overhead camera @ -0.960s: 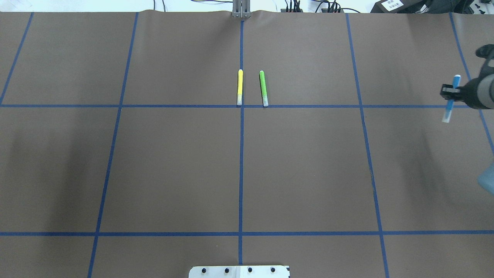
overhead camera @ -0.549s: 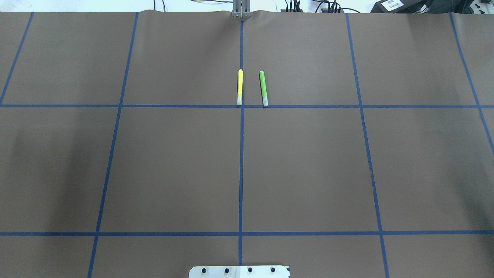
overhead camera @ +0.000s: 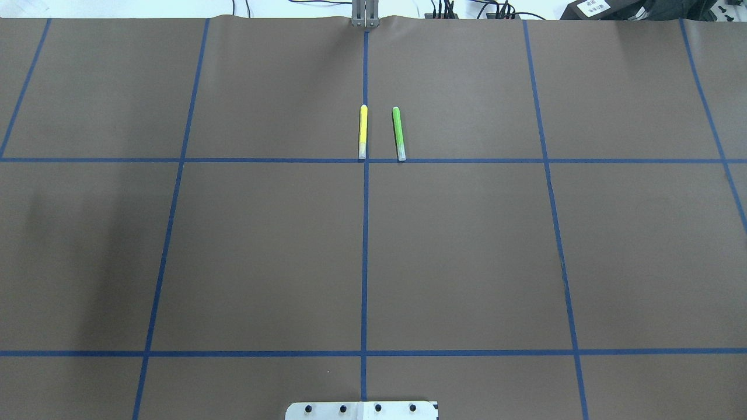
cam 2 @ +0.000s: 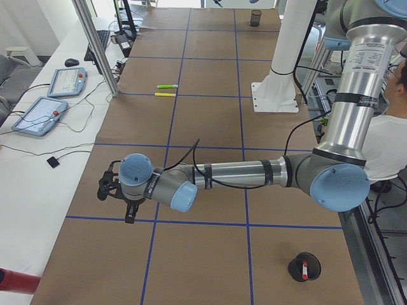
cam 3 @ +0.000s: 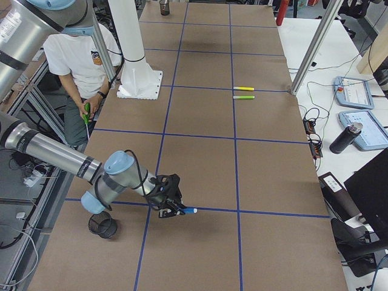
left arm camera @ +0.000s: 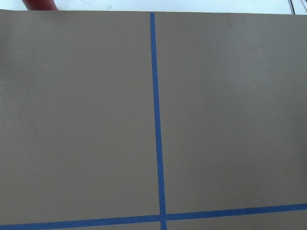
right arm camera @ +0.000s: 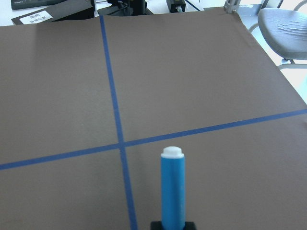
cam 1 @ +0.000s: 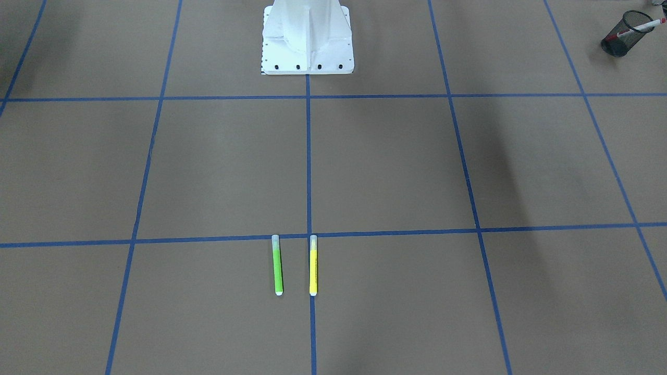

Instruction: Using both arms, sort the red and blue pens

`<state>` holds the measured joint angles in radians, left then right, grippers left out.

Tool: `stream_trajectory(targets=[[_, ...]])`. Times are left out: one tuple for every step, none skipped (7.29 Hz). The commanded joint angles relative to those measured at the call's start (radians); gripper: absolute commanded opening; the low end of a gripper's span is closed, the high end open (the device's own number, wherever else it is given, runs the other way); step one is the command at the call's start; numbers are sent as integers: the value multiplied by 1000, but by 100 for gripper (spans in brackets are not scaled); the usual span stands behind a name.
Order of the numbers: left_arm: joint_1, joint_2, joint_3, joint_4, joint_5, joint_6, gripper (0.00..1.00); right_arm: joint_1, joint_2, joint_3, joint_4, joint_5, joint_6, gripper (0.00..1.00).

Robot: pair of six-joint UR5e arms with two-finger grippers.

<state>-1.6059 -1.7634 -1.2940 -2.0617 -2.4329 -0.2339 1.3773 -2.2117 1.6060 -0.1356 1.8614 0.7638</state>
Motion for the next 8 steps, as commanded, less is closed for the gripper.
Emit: stream_trajectory(targets=[[1, -1, 1, 0, 0, -1, 100, 144, -55, -161, 282, 123, -124, 0], [3, -1, -1, -1, 0, -1, 100, 242, -100, -167, 345, 190, -215, 0], [3, -1, -1, -1, 0, -7, 100, 366, -133, -166, 366, 288, -263, 0], [3, -1, -2, -3, 0, -8, 100, 493, -149, -167, 366, 377, -331, 0], [3, -1, -2, -3, 0, -8, 100, 596, -151, -169, 366, 450, -374, 0], [3, -1, -4, -3, 0, -8, 100, 711, -157, -175, 388, 541, -385, 0], [3, -1, -2, -3, 0, -8, 100, 779, -187, -179, 439, 573, -399, 0], [3, -1, -1, -3, 0, -8, 100, 807, -216, -181, 470, 578, -415, 0]])
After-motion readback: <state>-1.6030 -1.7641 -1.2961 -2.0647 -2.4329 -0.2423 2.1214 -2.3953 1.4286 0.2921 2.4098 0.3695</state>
